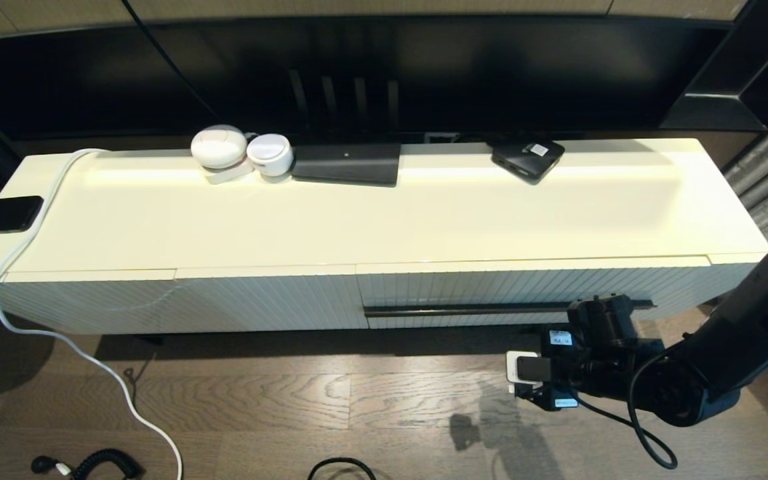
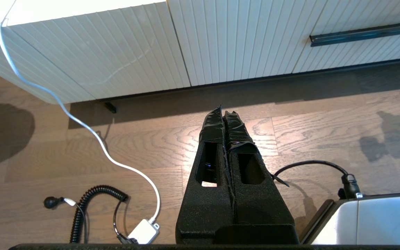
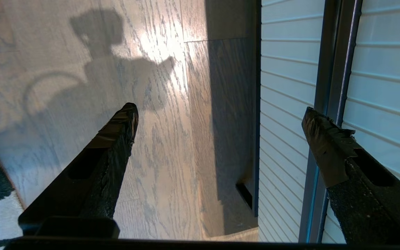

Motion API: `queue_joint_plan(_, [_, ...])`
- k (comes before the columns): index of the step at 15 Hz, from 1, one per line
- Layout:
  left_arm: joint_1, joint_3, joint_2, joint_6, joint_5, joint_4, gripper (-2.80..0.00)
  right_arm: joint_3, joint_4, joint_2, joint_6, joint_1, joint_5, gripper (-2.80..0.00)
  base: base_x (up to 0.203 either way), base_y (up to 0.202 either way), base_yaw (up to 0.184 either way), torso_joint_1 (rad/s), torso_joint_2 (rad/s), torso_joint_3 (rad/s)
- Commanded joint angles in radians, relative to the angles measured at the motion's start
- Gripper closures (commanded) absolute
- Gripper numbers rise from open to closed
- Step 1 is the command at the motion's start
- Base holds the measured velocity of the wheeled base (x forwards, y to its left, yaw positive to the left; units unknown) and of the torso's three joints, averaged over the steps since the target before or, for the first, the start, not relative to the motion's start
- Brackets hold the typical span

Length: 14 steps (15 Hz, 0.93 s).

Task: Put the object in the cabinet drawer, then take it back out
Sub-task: Open the drawer

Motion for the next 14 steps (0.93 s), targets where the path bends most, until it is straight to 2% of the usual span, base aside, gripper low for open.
queue_joint_plan(1, [0.000,0.000,0.000,0.001,0.000,-0.001,0.00,-0.021,-0.004,0.023,-0.007,-0.003,0.001,-2.80,0.000,0.000,0.000,0.000,0.00,0.000])
queue_joint_plan(14, [0.001,0.000,0.000,0.001,0.000,0.001,0.00,-0.123,-0.073,0.118,-0.012,-0.019,-0.001,-2.80,0.000,0.000,0.000,0.000,0.00,0.000])
